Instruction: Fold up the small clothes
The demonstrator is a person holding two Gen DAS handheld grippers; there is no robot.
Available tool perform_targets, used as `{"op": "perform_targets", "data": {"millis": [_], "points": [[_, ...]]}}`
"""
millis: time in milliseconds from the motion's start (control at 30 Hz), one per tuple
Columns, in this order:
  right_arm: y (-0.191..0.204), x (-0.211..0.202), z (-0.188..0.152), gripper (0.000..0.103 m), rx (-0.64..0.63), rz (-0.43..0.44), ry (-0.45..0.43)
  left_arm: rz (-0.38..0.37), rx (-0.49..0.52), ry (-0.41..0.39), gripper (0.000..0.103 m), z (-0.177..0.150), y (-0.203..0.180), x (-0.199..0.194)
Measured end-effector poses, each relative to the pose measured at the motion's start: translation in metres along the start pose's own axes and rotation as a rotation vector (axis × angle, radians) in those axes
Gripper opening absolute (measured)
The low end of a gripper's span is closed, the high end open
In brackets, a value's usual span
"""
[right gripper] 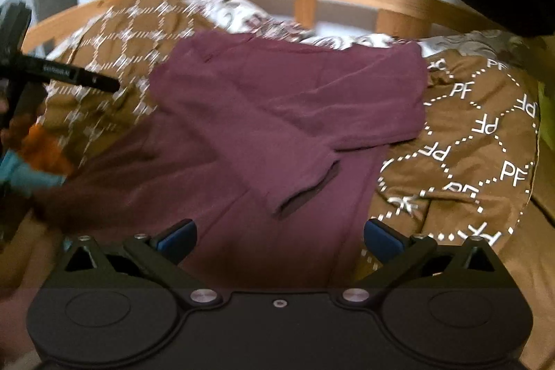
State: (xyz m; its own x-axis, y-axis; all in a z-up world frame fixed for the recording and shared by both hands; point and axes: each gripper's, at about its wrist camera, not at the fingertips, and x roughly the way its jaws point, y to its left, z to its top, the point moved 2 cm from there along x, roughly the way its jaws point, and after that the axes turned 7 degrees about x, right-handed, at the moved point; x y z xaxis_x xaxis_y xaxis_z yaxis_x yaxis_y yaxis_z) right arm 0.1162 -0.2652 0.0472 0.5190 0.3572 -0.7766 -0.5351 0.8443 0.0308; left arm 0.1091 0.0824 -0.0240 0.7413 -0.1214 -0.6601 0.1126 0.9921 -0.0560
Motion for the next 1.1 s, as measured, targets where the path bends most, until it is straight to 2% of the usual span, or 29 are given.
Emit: {"op": "perform_targets", "data": {"millis": [133, 233, 333, 467, 567, 633, 700, 767, 800, 833, 867, 933, 1033, 1100], "points": [[0.015, -0.01, -0.013, 0.102, -0.072, 0.001, 0.08, -0.096, 0.101, 0.004, 0.102, -0.017, -0.02, -0.016], [0.025, -0.013, -0.027, 0.102, -0.125, -0.006, 0.15, -0.131, 0.159, 0.012, 0.102, -0.029, -0.028, -0.024], [0.033, -0.011, -0.04, 0.102, -0.131, -0.027, 0.19, -0.144, 0.152, 0.038, 0.102, -0.038, -0.03, -0.027], [0.038, 0.007, -0.056, 0.102, -0.062, -0.085, 0.27, -0.181, 0.12, 0.064, 0.102, -0.043, -0.031, -0.026], [0.048, 0.013, -0.06, 0.102, -0.09, -0.112, 0.243, -0.215, 0.142, 0.066, 0.102, -0.045, -0.034, -0.025], [0.052, 0.014, -0.057, 0.1, -0.098, -0.147, 0.193, -0.246, 0.176, 0.065, 0.102, -0.044, -0.039, -0.025], [0.053, 0.015, -0.051, 0.092, -0.102, -0.158, 0.153, -0.28, 0.217, 0.068, 0.102, -0.044, -0.046, -0.024], [0.05, 0.02, -0.047, 0.076, -0.093, -0.149, 0.136, -0.321, 0.253, 0.075, 0.102, -0.044, -0.055, -0.025], [0.049, 0.023, -0.045, 0.071, -0.088, -0.137, 0.137, -0.347, 0.275, 0.082, 0.102, -0.045, -0.059, -0.024], [0.048, 0.025, -0.044, 0.059, -0.074, -0.12, 0.136, -0.366, 0.293, 0.088, 0.102, -0.047, -0.064, -0.024], [0.044, 0.027, -0.042, 0.041, -0.036, -0.087, 0.13, -0.385, 0.313, 0.094, 0.102, -0.049, -0.069, -0.024], [0.036, 0.027, -0.039, 0.021, 0.05, -0.03, 0.11, -0.414, 0.35, 0.112, 0.102, -0.054, -0.078, -0.023], [0.025, 0.024, -0.032, 0.012, 0.19, 0.024, 0.056, -0.424, 0.368, 0.15, 0.102, -0.059, -0.087, -0.017], [0.014, 0.025, -0.029, 0.01, 0.3, 0.06, 0.037, -0.392, 0.367, 0.176, 0.102, -0.06, -0.09, -0.01]]}}
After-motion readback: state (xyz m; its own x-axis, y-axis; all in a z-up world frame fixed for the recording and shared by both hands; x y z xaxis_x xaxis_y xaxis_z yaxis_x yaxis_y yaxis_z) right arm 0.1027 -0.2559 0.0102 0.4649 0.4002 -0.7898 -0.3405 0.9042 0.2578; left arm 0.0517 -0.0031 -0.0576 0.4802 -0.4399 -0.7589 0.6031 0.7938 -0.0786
